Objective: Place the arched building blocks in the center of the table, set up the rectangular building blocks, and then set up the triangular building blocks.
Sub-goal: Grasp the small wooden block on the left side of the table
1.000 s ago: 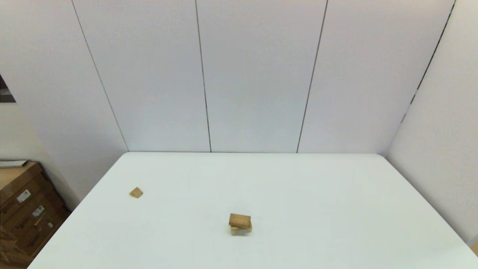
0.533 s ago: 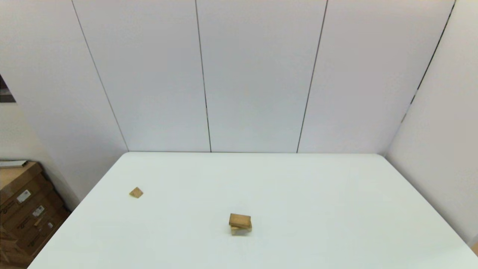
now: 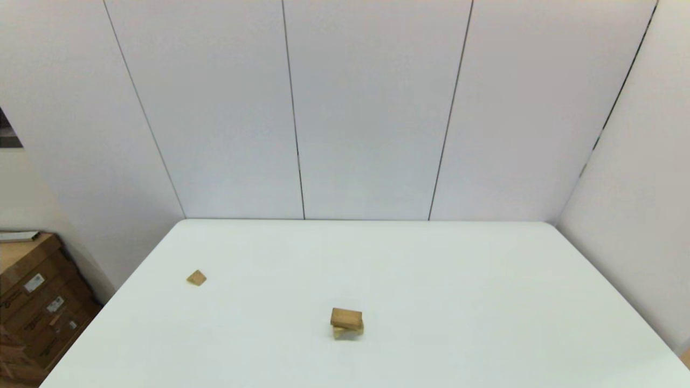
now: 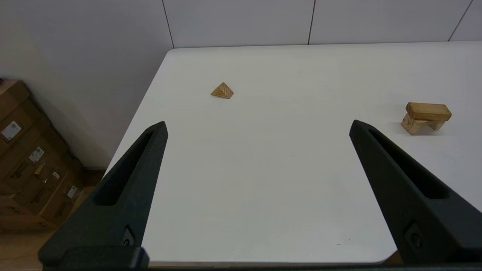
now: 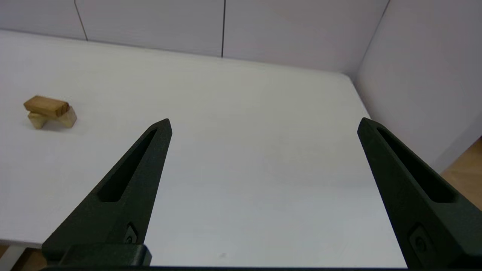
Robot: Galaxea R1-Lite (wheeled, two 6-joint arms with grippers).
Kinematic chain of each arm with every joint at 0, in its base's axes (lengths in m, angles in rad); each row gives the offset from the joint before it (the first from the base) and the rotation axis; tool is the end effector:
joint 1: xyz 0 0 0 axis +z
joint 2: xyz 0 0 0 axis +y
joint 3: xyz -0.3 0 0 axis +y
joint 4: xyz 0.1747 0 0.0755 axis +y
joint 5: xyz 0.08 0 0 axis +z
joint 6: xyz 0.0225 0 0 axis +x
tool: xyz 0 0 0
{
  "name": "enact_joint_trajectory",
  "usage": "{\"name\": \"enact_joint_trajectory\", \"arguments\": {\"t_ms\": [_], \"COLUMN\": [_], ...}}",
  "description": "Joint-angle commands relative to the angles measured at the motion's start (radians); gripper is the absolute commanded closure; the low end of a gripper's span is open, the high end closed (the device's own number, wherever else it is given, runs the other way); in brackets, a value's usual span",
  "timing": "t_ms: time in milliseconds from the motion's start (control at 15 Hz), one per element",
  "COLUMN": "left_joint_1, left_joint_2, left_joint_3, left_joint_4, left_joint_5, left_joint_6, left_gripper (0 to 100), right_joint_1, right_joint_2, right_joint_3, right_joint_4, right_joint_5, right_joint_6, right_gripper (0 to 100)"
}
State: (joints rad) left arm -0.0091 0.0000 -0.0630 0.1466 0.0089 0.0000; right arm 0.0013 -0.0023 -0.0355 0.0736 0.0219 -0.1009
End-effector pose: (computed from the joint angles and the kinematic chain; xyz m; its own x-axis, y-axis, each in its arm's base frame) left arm -0.0283 0.0005 0.0778 0.9965 -0.0002 -0.0835 0.0002 1.0000 0.0007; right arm -0.0258 0.0005 0.0777 0.9991 0.0232 -0.0358 -0.0267 0.9946 -0.0999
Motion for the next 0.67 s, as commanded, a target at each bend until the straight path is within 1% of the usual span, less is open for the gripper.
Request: {"name": "enact_joint_trajectory", "arguments": {"t_ms": [67,133,533,600,667], "left_joint_1": [0.000,0.000,0.000,-0.002,0.000], "left_joint_2": [0.002,0.002,0.009,0.109,0.273], "left_joint_3": [0.000,0.000,-0.011,-0.069,-0.147], "left_joint_4": [0.002,0.002,0.005,0.004,-0.002], "left_joint_5": [0.000,0.000,0.005,0.005,0.009], "left_joint_6": [0.000,0.000,0.014,0.020,-0.003], "left_gripper": [0,0,0,0,0], "right_joint_1": [0.000,0.000,0.000,0.000,0.000], "right_joint_2": [0.002,0.002,0.002,0.002,0.002], "right_joint_3": [0.009,0.009,0.009,0.009,0.009], "right_joint_4": [-0.002,-0.002,-0.002,-0.002,-0.002], "right_joint_5": [-0.004,-0.005,-0.005,-0.005,-0.005], "right_joint_6": [0.052,0.063,0.064,0.064,0.064], "right_gripper": [0,0,0,0,0]}}
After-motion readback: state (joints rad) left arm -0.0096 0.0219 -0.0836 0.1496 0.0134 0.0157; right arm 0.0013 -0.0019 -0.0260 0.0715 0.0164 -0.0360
